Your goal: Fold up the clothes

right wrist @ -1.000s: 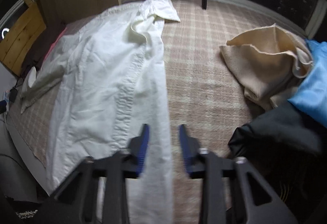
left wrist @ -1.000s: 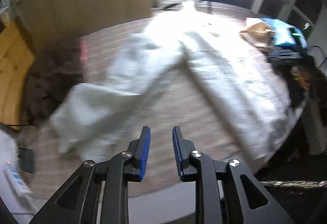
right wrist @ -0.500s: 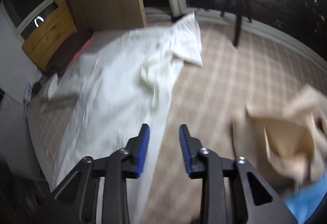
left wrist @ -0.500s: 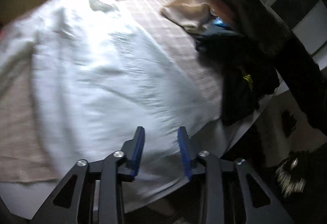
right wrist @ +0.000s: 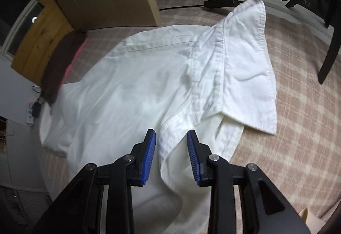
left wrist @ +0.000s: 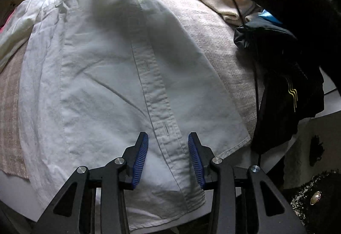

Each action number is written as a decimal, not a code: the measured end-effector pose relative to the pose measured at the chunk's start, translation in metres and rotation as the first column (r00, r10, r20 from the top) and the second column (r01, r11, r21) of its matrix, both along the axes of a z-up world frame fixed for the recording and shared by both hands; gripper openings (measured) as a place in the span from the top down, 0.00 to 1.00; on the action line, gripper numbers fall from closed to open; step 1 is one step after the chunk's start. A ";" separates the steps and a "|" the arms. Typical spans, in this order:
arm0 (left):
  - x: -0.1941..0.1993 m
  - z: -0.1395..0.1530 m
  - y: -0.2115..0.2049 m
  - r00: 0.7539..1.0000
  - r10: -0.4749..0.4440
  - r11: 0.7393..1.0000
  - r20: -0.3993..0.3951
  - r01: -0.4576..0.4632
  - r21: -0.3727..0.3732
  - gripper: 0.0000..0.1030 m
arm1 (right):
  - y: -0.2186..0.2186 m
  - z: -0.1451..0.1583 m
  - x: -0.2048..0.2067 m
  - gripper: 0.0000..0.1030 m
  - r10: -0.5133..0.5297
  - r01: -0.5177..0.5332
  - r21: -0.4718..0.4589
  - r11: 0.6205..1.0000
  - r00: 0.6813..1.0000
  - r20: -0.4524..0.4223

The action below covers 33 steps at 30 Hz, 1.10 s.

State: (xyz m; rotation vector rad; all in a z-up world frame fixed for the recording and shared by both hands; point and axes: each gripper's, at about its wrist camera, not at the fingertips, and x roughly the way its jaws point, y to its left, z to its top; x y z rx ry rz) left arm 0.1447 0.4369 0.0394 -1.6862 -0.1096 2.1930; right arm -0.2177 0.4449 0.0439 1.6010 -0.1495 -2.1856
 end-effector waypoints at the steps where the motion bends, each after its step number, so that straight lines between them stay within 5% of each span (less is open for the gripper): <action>1: 0.000 0.000 -0.002 1.000 0.003 1.000 0.001 -0.003 0.004 0.66 | 0.001 -0.003 -0.005 0.71 -0.007 0.007 0.000 1.000 1.000 0.006; 3: 0.001 -0.001 -0.005 1.000 0.008 1.000 0.003 -0.008 0.011 0.66 | 0.005 -0.004 -0.010 0.81 -0.019 0.019 -0.009 1.000 1.000 -0.003; 5: 0.001 -0.002 -0.008 1.000 0.014 1.000 0.005 -0.014 0.018 0.77 | 0.009 0.001 -0.011 0.89 -0.019 0.019 -0.006 1.000 0.999 -0.034; 6: 0.002 -0.003 -0.010 1.000 0.017 1.000 0.006 -0.017 0.022 0.91 | 0.011 0.007 -0.009 0.91 -0.015 0.014 -0.009 1.000 0.998 -0.057; 9: 0.002 -0.001 -0.018 0.999 0.036 0.998 0.007 -0.036 0.043 0.97 | 0.014 0.026 -0.002 0.94 0.004 -0.006 -0.011 1.000 0.992 -0.124; 15: 0.005 0.021 -0.036 0.997 0.068 0.992 -0.018 -0.066 0.106 0.97 | 0.009 0.053 0.002 0.95 0.051 -0.044 0.038 0.998 0.977 -0.209; 20: -0.008 0.051 -0.023 0.999 0.022 0.965 -0.036 -0.012 0.263 0.97 | 0.008 0.068 0.000 0.95 0.067 -0.047 0.081 0.996 0.960 -0.270; 25: -0.037 0.068 0.010 0.991 -0.079 0.962 -0.107 0.104 0.251 0.97 | -0.003 0.092 -0.013 0.95 0.110 -0.070 0.130 0.989 0.936 -0.334; 30: -0.060 0.028 0.053 0.982 -0.178 0.964 -0.066 0.187 0.188 0.96 | -0.017 0.068 -0.029 0.95 0.174 -0.071 0.302 0.951 0.927 -0.332; 33: -0.068 -0.005 0.062 0.979 -0.195 0.971 0.053 0.186 0.148 0.88 | -0.017 0.035 -0.040 0.94 0.212 -0.123 0.328 0.937 0.945 -0.250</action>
